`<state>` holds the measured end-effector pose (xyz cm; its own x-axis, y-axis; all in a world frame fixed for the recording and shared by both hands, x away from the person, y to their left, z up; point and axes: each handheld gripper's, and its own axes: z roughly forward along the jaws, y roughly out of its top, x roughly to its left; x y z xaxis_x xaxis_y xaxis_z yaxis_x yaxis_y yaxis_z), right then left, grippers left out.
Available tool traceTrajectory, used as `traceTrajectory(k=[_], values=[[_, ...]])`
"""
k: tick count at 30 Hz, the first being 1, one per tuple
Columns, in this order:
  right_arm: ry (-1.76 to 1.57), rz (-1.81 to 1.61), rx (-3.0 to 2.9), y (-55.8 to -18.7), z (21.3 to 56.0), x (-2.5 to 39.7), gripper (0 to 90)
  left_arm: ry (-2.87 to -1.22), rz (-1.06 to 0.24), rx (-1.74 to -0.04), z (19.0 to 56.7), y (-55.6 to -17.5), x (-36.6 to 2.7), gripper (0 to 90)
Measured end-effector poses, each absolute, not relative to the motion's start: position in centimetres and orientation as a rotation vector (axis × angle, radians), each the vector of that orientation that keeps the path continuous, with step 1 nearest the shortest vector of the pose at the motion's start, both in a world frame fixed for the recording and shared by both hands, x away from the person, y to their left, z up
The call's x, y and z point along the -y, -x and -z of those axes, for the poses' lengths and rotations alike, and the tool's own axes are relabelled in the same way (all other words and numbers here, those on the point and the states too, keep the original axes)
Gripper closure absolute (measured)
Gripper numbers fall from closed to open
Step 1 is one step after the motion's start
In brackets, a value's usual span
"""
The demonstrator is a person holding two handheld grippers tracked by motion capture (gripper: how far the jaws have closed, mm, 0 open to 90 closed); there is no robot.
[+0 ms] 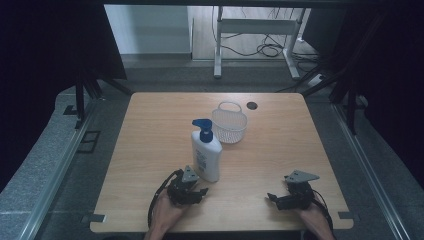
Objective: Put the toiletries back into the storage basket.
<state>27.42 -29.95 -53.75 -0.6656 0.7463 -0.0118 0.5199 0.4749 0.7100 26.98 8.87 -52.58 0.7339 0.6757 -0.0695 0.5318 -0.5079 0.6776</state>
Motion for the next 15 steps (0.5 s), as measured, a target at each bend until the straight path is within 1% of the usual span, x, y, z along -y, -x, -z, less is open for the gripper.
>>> traceTrajectory(k=[1,7,10,11,13,15], values=[[-1.07,-0.995,-2.404,-27.4,53.7,30.0,4.1,-2.231,-0.272,-0.915,52.6,-26.8,-9.0,39.4],[-1.075,-0.995,-2.407,-27.4,53.7,30.0,4.0,-2.224,-0.275,-0.944,52.6,-26.3,-9.6,29.8],[-1.073,-0.999,-2.405,-27.3,53.6,29.9,4.1,-2.227,-0.278,-0.954,52.7,-26.0,-9.9,25.8],[-1.072,-0.999,-2.404,-27.3,53.6,29.9,4.1,-2.227,-0.283,-0.968,52.8,-25.8,-10.0,25.8],[-1.059,-1.0,-2.405,-27.2,53.5,29.7,3.9,-2.23,-0.309,-0.983,52.9,-25.5,-10.2,21.6],[-1.055,-1.001,-2.405,-27.2,53.4,29.7,3.8,-2.23,-0.318,-0.988,52.9,-25.4,-10.3,19.9]])
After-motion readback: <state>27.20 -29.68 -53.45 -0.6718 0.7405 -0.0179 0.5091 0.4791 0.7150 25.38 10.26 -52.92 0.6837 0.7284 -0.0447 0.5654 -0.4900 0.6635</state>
